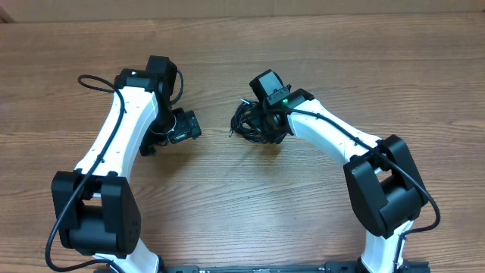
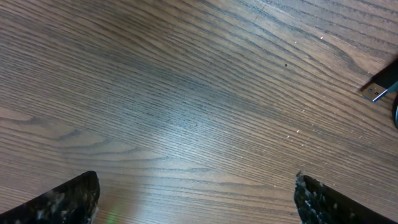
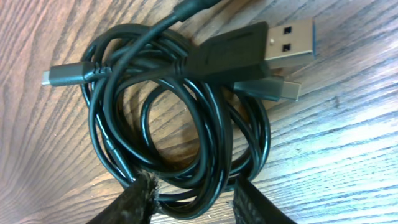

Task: Untangle cables
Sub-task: 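Lower the right gripper onto the cable coil and grasp a strand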

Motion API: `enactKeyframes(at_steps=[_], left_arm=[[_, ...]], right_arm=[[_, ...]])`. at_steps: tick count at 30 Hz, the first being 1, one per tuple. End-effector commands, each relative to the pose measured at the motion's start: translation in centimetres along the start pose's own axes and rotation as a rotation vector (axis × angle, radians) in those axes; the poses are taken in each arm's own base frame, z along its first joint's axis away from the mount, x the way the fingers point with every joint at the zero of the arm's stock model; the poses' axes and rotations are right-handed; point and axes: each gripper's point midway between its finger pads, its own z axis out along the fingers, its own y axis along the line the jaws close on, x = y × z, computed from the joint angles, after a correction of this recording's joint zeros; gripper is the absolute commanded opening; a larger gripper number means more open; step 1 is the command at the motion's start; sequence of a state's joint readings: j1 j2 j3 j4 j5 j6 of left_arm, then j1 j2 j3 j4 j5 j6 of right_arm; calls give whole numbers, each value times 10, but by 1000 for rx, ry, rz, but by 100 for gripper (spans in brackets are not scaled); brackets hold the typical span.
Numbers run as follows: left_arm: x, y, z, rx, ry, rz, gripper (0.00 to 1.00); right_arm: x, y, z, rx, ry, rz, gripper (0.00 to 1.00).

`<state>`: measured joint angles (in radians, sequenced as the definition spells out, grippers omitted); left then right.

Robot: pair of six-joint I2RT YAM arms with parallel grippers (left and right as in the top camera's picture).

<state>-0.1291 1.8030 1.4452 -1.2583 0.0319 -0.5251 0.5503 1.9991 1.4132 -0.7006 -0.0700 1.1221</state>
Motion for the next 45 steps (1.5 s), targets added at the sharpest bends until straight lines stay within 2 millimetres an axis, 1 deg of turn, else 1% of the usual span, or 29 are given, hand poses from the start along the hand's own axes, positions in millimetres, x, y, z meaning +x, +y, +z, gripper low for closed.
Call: enactKeyframes(at_steps=[1,4,8,13,24,27,28,29,30,33,34,36,39,41,43,44,45], left_arm=[[-4,0,-2,-8,-12,-14,100],[-4,0,-2,-8,-12,-14,100],[-4,0,-2,-8,-12,-14,100],[-4,0,-2,-8,-12,-14,99],[-4,0,-2,-8,-12,-14,100],[-4,0,-2,-8,-12,-14,99],[-4,0,-2,-8,-12,-14,100],[-4,0,-2,-8,-12,-14,99],[-4,0,-2,-8,-12,-14,99],[-4,0,-2,-8,-12,-14,100],[-4,0,-2,-7,-13,-14,100],[-4,0,-2,-7,-11,-13,99],[-3,-2,-2,2,-6,-13,100],[-3,-3,-2,5,-5,-12,100],[-2,-4,-2,13,0,-12,99],[-1,-6,-2,22,3,-11,100],[0,-9,-2,38,10,-11,100]], right_arm=[[0,-5,3,22,-9,-1,41],[0,-6,4,24,-9,-1,42],[-1,-5,3,22,-14,-1,38],[-3,-9,4,42,-33,-6,38],[-2,-13,4,57,-31,-7,37],[-2,-12,4,54,-31,-7,34],[-2,-12,4,55,-31,-7,33],[-2,-12,4,55,-31,-7,29],[-2,-12,4,55,-31,-7,27],[-2,-12,4,54,-29,-7,24],[-1,-12,4,53,-25,-7,19],[3,-10,4,43,-2,-24,4],[8,-3,2,12,36,-60,4],[7,4,-3,-13,50,-86,4],[4,16,-18,-61,65,-143,4],[2,23,-27,-85,69,-168,4],[0,38,-52,-147,70,-232,4]])
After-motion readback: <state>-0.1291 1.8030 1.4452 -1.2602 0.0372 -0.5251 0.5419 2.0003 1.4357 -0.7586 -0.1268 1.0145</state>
